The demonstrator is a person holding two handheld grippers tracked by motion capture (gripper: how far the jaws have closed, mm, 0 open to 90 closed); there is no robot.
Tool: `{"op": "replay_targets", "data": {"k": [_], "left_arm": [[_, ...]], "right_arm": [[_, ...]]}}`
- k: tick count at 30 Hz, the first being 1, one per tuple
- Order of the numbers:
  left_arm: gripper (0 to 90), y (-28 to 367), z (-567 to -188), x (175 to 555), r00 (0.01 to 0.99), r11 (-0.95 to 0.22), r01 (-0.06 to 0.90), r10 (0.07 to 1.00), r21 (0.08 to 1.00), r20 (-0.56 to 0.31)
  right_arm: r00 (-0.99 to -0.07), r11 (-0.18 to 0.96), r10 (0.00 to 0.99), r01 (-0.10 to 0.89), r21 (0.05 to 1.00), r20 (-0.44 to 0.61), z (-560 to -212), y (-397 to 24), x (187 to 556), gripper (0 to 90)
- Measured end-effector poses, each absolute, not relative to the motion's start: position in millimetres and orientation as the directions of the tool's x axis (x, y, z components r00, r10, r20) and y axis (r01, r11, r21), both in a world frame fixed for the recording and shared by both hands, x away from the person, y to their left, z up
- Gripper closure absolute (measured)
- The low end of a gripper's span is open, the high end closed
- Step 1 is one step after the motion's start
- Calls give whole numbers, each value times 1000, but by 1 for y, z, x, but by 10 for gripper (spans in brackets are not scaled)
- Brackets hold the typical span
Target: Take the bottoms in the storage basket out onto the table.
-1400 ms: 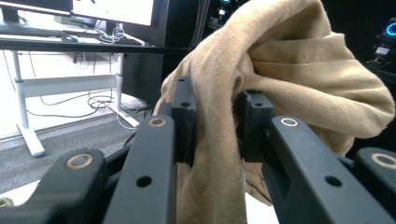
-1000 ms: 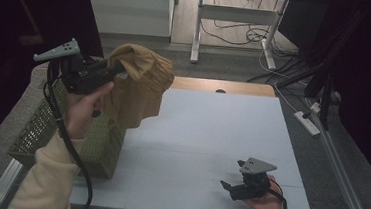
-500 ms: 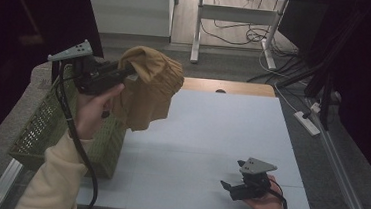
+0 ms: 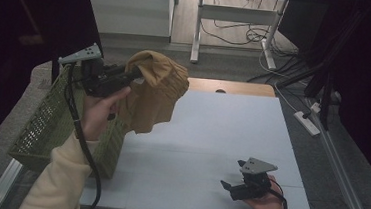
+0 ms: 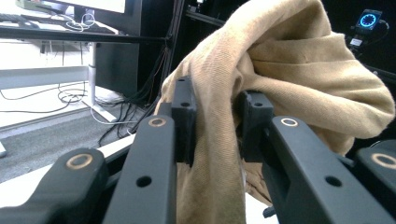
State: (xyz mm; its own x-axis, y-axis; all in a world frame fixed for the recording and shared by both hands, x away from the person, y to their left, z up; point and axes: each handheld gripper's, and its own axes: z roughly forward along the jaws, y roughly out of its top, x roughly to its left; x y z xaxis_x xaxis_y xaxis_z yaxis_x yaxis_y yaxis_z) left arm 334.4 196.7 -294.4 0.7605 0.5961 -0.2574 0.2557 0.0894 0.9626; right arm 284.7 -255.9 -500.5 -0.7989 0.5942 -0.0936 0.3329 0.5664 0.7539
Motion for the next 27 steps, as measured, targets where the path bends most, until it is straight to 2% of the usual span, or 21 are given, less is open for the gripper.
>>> {"op": "replay_targets", "data": {"k": [27], "left_arm": [[718, 179, -324, 346, 753, 53, 324, 590, 944, -292]], "right_arm": [[-799, 567, 594, 329, 755, -97, -500, -257, 285, 77]]}}
